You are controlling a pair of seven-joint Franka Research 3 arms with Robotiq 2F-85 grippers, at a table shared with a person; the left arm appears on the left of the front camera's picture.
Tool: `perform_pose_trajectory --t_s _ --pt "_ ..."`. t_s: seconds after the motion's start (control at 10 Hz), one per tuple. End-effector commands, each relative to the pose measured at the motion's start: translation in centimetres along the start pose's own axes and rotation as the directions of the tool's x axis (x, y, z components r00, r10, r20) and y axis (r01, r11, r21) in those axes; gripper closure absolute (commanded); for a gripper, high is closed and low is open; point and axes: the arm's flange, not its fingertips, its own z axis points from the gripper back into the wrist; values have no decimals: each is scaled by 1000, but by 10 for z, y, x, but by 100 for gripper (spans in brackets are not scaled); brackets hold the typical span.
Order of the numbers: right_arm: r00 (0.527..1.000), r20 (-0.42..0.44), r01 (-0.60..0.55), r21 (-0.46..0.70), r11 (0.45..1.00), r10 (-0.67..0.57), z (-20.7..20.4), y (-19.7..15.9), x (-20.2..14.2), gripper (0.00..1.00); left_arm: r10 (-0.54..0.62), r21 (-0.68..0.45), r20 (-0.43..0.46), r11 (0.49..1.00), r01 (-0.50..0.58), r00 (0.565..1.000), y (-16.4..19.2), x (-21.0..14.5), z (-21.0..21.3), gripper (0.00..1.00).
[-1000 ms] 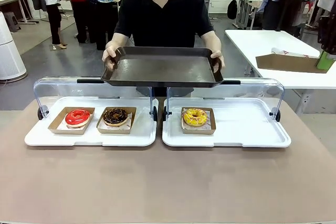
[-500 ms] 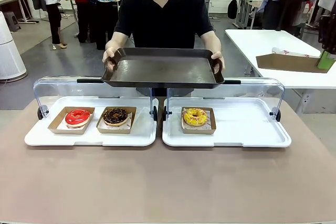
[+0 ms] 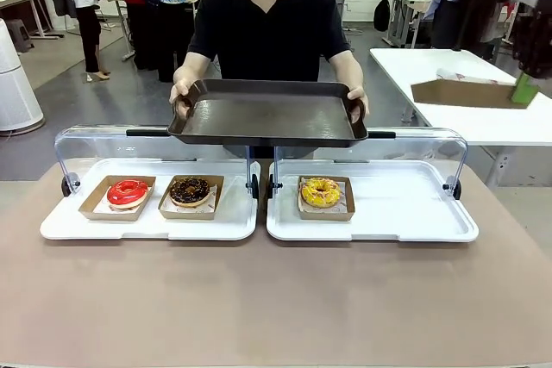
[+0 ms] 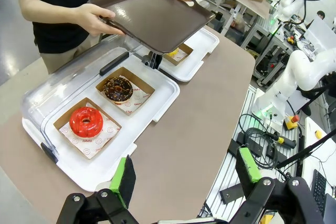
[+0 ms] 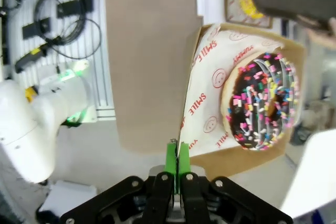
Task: Provide the desired donut to the person.
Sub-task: Place the picked Paper togo box onto the Handle tray extended by the person.
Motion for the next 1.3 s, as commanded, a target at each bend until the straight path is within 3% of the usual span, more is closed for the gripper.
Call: perform_pose_trajectory --t_s 0.0,0.4,0.7,0.9,1.2 --pt "1000 24 -19 -21 1000 19 26 -32 39 99 -22 -3 9 1000 22 1000 0 -2 1 0" --pt "999 50 -14 -8 1000 15 29 -93 113 99 -22 -3 9 1000 22 1000 0 -2 1 0" --pt "997 55 -59 -19 998 60 4 -127 161 99 -22 -3 9 1000 22 1000 0 -2 1 0" --pt "996 74 -37 -36 999 40 -18 -148 173 99 -22 -3 9 1000 22 1000 0 -2 1 0" --pt "999 34 -22 -73 997 24 -55 -158 184 99 -22 -3 9 1000 22 1000 0 -2 1 0"
